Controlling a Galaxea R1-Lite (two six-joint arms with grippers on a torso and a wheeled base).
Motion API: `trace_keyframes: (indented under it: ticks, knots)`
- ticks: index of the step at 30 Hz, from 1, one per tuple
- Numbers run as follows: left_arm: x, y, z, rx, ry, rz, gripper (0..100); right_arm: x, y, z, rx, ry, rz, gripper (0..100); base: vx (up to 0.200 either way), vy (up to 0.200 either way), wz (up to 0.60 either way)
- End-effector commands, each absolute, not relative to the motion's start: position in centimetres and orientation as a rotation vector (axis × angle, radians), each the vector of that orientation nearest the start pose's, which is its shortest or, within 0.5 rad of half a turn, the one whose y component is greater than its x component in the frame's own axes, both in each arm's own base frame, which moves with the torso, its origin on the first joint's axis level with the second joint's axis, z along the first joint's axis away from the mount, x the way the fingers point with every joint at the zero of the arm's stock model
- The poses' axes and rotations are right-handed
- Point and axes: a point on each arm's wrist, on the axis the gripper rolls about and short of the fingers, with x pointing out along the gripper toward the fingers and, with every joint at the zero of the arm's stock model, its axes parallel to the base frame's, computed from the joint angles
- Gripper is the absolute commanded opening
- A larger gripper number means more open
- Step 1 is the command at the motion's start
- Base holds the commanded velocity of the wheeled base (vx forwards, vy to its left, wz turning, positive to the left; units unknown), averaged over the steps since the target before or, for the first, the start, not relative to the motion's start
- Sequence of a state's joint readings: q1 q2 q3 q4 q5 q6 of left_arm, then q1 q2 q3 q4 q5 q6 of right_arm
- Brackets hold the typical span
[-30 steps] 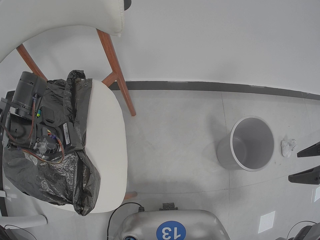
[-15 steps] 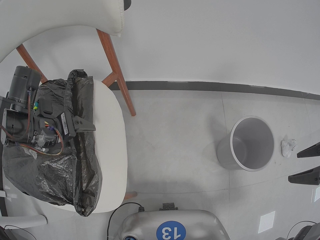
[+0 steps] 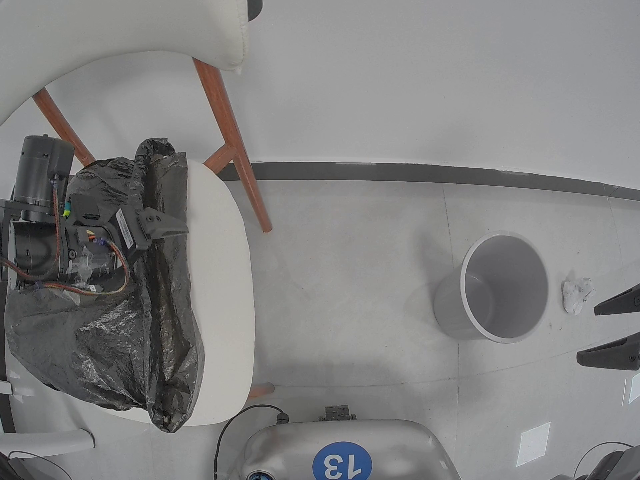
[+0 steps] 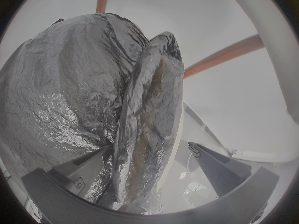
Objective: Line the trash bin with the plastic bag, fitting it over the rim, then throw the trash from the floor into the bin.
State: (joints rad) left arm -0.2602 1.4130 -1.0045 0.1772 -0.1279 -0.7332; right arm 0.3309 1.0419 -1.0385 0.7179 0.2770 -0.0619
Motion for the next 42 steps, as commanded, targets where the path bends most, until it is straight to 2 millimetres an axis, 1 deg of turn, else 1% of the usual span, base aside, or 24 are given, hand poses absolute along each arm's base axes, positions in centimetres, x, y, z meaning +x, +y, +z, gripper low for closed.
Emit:
trace_keyframes:
  ticks: [1, 13, 17, 18, 32, 38, 42]
  knots:
    - [22.0, -5.3, 24.2, -0.702, 0.665, -0.118, 100, 9.3, 3.8, 26.7, -0.078, 0.715, 0.605, 100, 0.000, 0.000, 0.00]
    - [22.5, -5.0, 24.5, -0.743, 0.613, -0.112, 100, 9.2, 3.8, 26.7, -0.078, 0.713, 0.605, 100, 0.000, 0.000, 0.00]
    - [22.6, -5.0, 24.1, -0.735, 0.617, -0.104, 100, 9.2, 3.8, 26.7, -0.078, 0.713, 0.605, 100, 0.000, 0.000, 0.00]
    - [22.6, -5.0, 24.0, -0.735, 0.619, -0.105, 0, 9.2, 3.8, 26.7, -0.077, 0.713, 0.606, 100, 0.000, 0.000, 0.00]
    - [22.5, -5.0, 24.1, -0.734, 0.622, -0.113, 0, 9.2, 3.8, 26.7, -0.077, 0.713, 0.606, 100, 0.000, 0.000, 0.00]
    - [22.0, -4.9, 22.9, -0.536, 0.686, -0.110, 0, 9.6, 4.1, 26.7, -0.081, 0.719, 0.616, 100, 0.000, 0.000, 0.00]
    - [21.8, -5.0, 23.4, -0.506, 0.655, -0.089, 0, 10.3, 4.5, 26.6, -0.087, 0.742, 0.631, 100, 0.000, 0.000, 0.00]
